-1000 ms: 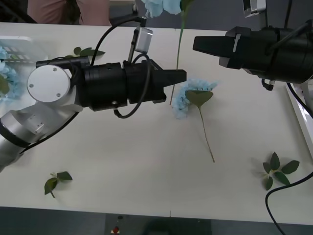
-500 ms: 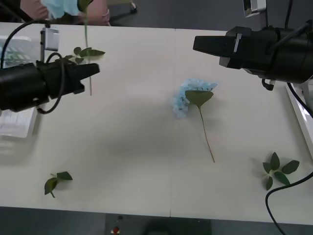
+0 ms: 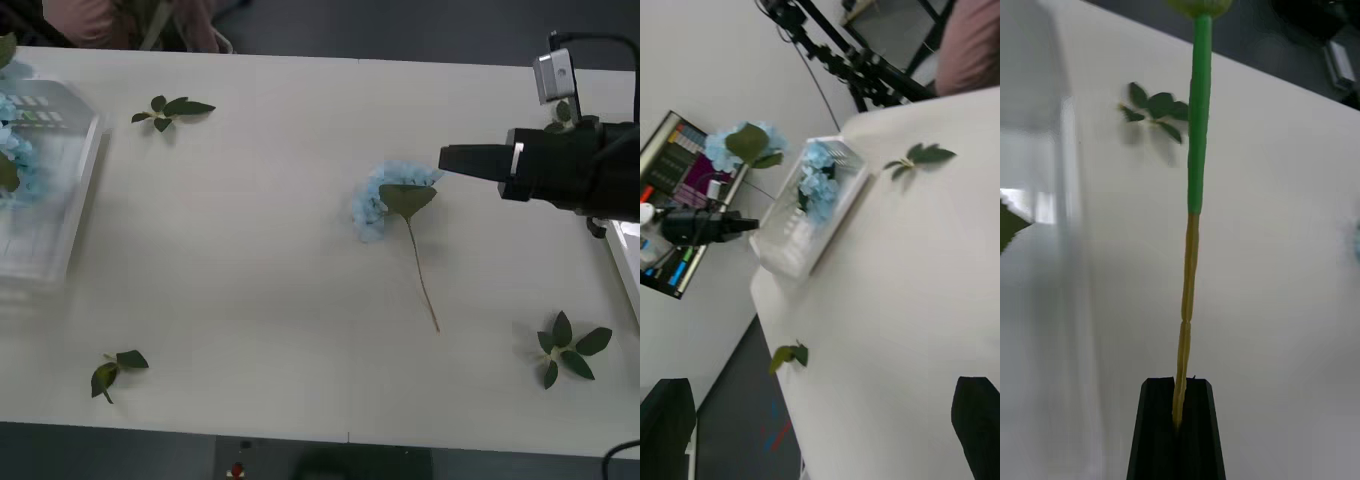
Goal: Put the red flowers into the right box and the blue flowers into the left box
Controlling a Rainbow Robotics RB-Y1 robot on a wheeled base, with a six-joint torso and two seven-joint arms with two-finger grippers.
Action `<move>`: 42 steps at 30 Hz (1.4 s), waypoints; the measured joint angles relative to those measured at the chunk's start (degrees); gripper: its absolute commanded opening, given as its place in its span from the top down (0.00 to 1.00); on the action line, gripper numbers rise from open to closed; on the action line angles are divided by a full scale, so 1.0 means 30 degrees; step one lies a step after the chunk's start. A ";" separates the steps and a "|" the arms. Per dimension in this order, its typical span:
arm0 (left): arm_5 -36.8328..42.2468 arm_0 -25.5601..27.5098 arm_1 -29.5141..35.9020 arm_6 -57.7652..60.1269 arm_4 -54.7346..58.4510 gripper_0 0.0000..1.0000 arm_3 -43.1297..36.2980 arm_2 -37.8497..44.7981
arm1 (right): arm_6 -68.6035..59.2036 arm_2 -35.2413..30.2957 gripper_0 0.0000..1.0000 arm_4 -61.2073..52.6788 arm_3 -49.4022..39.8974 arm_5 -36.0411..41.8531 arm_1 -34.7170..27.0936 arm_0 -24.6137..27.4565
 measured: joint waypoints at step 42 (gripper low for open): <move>0.1155 0.3468 -0.0005 -0.0925 -0.0031 0.00 -0.3303 0.4173 | -0.6573 0.5052 0.00 2.1120 0.2857 0.0280 0.3404 -0.1497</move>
